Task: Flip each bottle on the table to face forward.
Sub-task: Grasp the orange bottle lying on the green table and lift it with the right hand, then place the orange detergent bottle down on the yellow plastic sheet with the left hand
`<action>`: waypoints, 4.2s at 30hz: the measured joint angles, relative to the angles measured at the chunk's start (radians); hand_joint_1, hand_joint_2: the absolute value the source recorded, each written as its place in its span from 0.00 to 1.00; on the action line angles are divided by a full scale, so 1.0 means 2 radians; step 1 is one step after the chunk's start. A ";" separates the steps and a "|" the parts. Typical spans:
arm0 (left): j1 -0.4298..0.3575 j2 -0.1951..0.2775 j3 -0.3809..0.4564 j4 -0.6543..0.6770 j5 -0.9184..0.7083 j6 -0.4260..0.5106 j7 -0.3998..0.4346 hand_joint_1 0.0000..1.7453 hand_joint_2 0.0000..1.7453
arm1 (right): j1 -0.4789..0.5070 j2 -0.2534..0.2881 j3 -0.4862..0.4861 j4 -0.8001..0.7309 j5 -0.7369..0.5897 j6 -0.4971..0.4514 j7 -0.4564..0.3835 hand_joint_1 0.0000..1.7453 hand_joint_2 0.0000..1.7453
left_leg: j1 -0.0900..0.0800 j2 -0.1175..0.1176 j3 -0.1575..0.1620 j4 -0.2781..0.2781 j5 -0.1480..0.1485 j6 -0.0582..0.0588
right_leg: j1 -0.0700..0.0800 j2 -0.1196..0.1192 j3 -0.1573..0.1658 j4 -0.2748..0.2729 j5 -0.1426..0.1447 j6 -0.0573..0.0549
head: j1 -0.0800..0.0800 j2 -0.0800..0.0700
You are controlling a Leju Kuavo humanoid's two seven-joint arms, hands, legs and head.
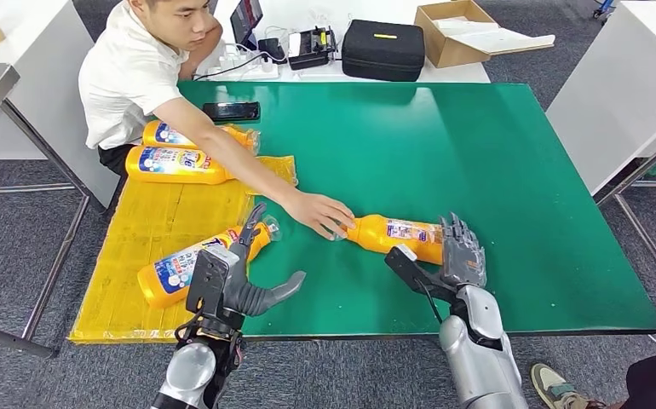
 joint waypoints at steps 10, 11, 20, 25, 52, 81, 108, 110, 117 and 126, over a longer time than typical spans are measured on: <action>-0.001 0.000 -0.011 0.000 -0.009 -0.009 0.002 0.00 1.00 | -0.025 -0.011 -0.011 0.038 0.029 0.007 0.010 0.00 1.00 | 0.000 0.000 0.000 0.000 0.000 0.000 | 0.000 0.000 0.000 0.000 0.000 0.000 | 0.000 0.000; -0.001 0.000 -0.012 0.000 -0.009 -0.009 0.002 0.00 1.00 | -0.030 -0.013 -0.011 0.043 0.035 0.005 0.013 0.00 1.00 | 0.000 0.000 0.000 0.000 0.000 0.000 | 0.000 0.000 0.000 0.000 0.000 0.000 | 0.000 0.000; -0.003 0.000 -0.015 0.004 -0.012 -0.009 -0.002 0.00 1.00 | -0.057 -0.021 -0.012 0.083 0.068 -0.009 0.022 0.00 1.00 | 0.000 0.000 0.000 0.000 0.000 0.000 | 0.000 0.000 0.000 0.000 0.000 0.000 | 0.000 0.000; -0.004 0.000 -0.018 0.005 -0.012 -0.009 -0.003 0.00 1.00 | -0.069 -0.021 -0.012 0.102 0.074 -0.012 0.020 0.00 1.00 | 0.000 0.000 0.001 0.000 0.000 0.000 | 0.000 0.000 0.000 0.000 0.000 0.000 | 0.000 0.000; -0.009 0.000 -0.025 0.021 0.008 -0.019 -0.017 0.00 1.00 | -0.093 -0.039 -0.034 0.188 -0.083 0.021 -0.116 1.00 1.00 | 0.000 0.002 0.007 0.000 -0.001 0.000 | 0.000 0.001 0.005 0.000 0.000 0.000 | 0.000 0.000; -0.021 -0.001 -0.005 0.138 0.264 -0.072 -0.009 0.00 1.00 | -0.063 0.006 0.114 0.048 -0.294 0.082 -0.188 1.00 1.00 | 0.001 0.005 0.003 0.000 0.000 -0.001 | 0.001 0.004 0.001 0.000 0.001 -0.002 | 0.000 0.000; -0.067 -0.010 -0.005 0.136 0.274 0.037 -0.111 0.00 1.00 | -0.055 0.035 0.274 -0.009 -0.369 0.086 -0.183 1.00 1.00 | 0.001 0.005 0.001 0.000 0.000 -0.001 | 0.001 0.004 -0.001 0.000 0.001 -0.002 | 0.000 0.000; -0.064 -0.010 -0.005 0.120 0.261 0.055 -0.130 0.00 1.00 | -0.052 0.039 0.279 -0.010 -0.373 0.081 -0.180 1.00 1.00 | 0.001 0.005 0.001 0.000 0.000 -0.001 | 0.001 0.004 -0.002 0.000 0.001 -0.002 | 0.000 0.000; -0.054 -0.009 -0.012 0.055 0.214 0.098 -0.158 0.00 1.00 | -0.022 0.046 0.284 -0.014 -0.374 0.065 -0.168 1.00 1.00 | 0.001 0.005 0.000 0.000 0.000 -0.001 | 0.001 0.004 -0.002 0.000 0.001 -0.002 | 0.000 0.000; -0.051 -0.008 -0.013 0.038 0.251 0.083 -0.134 0.00 1.00 | 0.001 0.046 0.284 -0.016 -0.365 0.060 -0.164 1.00 1.00 | 0.001 0.005 -0.001 0.000 0.000 -0.001 | 0.001 0.004 -0.002 0.000 0.001 -0.002 | 0.000 0.000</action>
